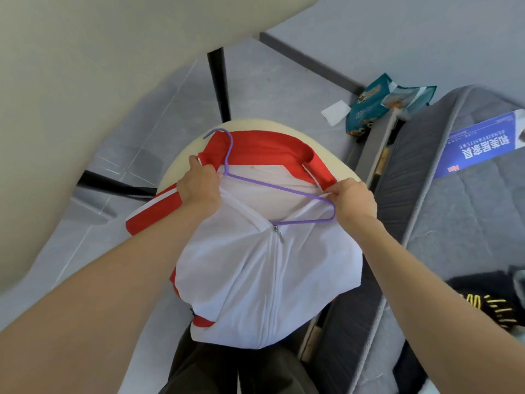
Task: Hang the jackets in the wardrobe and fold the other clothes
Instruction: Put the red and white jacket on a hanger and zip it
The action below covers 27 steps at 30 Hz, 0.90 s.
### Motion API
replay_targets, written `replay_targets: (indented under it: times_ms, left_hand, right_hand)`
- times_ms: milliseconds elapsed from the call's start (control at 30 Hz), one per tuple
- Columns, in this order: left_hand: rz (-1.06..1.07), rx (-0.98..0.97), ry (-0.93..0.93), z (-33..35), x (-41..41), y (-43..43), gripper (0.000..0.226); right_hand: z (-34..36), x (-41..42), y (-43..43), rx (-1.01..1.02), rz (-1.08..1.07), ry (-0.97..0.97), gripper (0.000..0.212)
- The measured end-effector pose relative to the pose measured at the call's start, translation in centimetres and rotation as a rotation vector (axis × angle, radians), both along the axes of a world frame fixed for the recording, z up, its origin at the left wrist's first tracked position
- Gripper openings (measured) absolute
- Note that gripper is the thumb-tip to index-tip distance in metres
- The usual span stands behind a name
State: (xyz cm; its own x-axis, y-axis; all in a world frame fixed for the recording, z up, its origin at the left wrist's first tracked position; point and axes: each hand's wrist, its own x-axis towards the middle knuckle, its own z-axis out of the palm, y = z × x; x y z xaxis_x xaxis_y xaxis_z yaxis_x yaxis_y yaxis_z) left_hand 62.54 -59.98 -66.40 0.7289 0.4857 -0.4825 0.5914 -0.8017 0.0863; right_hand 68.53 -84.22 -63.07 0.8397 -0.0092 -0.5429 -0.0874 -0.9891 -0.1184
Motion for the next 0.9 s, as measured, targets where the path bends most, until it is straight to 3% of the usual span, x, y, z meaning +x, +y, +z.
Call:
replay_targets:
  times_ms: [133,300,367,433,500,567,667,767,900]
  left_hand:
    - [0.079,-0.041,-0.129,0.1,-0.2,-1.1,0.024]
    - [-0.088,-0.062,-0.476,1.1,-1.3,-3.4,0.041]
    - [-0.296,-0.120,-0.486,1.1,-0.9,-5.9,0.040]
    - [-0.620,-0.117,-0.407,0.3,-0.3,-8.7,0.044]
    - [-0.804,-0.135,-0.308,-0.7,0.4,-10.9,0.047]
    - [-0.815,-0.151,-0.237,-1.5,1.1,-11.8,0.045]
    - [-0.790,-0.253,-0.219,-1.5,1.9,-11.5,0.038]
    - [-0.663,-0.374,-0.242,-0.8,2.4,-9.7,0.032]
    - [-0.501,-0.358,-0.148,0.4,3.3,-8.6,0.023]
  right_hand:
    - [-0.7,-1.0,-1.8,0.151,-0.142,0.045,0.031]
    - [-1.3,-1.4,-1.5,0.337,-0.485,0.025,0.026]
    - [-1.7,-1.6,-1.0,0.389,-0.584,-0.001,0.027]
    - [-2.0,-1.5,-0.9,0.439,-0.691,-0.023,0.025]
    - [-2.5,-1.3,-1.5,0.508,-0.815,-0.016,0.022]
    - [-2.8,-1.3,-2.3,0.518,-0.815,-0.009,0.038]
    - [-2.6,-2.2,-3.5,0.480,-0.663,-0.098,0.027]
    - [-2.2,-3.7,-4.5,0.499,-0.691,-0.156,0.022]
    - [-1.3,-5.0,-4.8,0.531,-0.685,-0.247,0.023]
